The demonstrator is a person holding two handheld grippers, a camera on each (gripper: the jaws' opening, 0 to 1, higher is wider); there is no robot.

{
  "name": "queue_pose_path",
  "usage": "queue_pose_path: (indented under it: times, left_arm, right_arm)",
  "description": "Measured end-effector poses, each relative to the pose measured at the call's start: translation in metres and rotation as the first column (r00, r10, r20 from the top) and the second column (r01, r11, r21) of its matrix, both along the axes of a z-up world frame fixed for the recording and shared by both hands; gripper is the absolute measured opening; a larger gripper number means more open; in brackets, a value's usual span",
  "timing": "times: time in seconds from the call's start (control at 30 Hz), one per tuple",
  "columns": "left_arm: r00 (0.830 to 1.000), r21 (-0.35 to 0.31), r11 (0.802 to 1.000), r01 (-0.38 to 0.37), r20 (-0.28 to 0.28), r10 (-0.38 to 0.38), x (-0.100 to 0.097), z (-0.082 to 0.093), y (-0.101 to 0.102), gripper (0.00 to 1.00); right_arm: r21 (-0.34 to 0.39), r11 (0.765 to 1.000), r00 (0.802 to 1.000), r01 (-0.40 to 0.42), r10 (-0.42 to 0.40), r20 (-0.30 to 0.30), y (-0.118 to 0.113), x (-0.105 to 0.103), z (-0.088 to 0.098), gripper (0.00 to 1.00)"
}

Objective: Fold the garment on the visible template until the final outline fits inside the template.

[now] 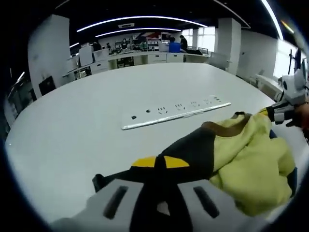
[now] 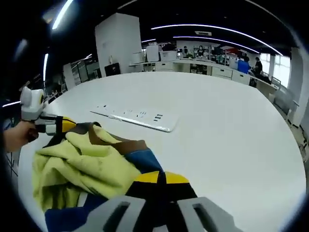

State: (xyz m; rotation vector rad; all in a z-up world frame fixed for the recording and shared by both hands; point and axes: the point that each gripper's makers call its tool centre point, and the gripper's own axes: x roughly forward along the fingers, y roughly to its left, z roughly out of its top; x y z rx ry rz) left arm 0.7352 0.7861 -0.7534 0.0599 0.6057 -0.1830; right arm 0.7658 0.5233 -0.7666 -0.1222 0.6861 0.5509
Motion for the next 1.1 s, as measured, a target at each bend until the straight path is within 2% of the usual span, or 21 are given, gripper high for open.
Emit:
queue_pose_path:
  times: [0.07,0.13,0.23,0.3,0.37,0.47,0.53,0.63,0.8,1.1]
  left_arm:
    - [1.000,-0.018,1.000,-0.005,0.004,0.005,-0.001,0.003,0.000,0.10]
    - [1.000,-0.023,1.000,-0.006,0.016,0.006,-0.002,0.008,0.000,0.22]
    - [0.999,-0.031,0.999,-0.007,0.039,0.008,-0.003,0.017,0.001,0.35]
    - [0.999,-0.043,0.999,-0.015,0.047,0.017,-0.004,0.022,0.003,0.42]
    - [0.998,-0.044,0.999,-0.019,0.056,0.021,-0.006,0.026,0.005,0.50]
    - [0.997,-0.046,0.999,-0.012,0.075,0.016,-0.008,0.034,0.008,0.58]
    - [0.996,-0.060,0.998,-0.004,0.092,0.010,-0.011,0.041,0.008,0.63]
    - [0.992,-0.086,0.996,0.005,0.123,0.005,-0.019,0.053,0.006,0.72]
    - [0.992,-0.131,0.991,0.035,0.123,-0.018,-0.035,0.062,-0.001,0.81]
    - [0.987,-0.152,0.985,0.087,0.147,-0.065,-0.065,0.079,-0.008,0.98]
  right_arm:
    - [-0.003,1.000,1.000,0.001,-0.001,0.007,0.000,-0.001,0.003,0.03]
    - [0.001,1.000,1.000,0.003,-0.003,0.006,0.000,-0.001,0.006,0.10]
    - [0.020,1.000,1.000,0.007,-0.007,0.014,-0.002,-0.002,0.014,0.18]
    - [0.040,0.999,1.000,0.004,-0.004,0.021,-0.001,-0.003,0.022,0.29]
    - [0.044,0.999,1.000,-0.005,0.003,0.030,0.000,-0.005,0.029,0.33]
    - [0.056,0.998,0.999,-0.036,0.034,0.036,0.004,-0.011,0.039,0.39]
    - [0.062,0.996,0.997,-0.066,0.064,0.037,0.007,-0.018,0.045,0.51]
    - [0.047,0.990,0.991,-0.132,0.130,0.036,0.012,-0.035,0.052,0.62]
    - [0.046,0.981,0.982,-0.190,0.190,0.020,0.017,-0.060,0.058,0.71]
    - [0.067,0.958,0.960,-0.279,0.280,0.002,0.025,-0.104,0.068,0.80]
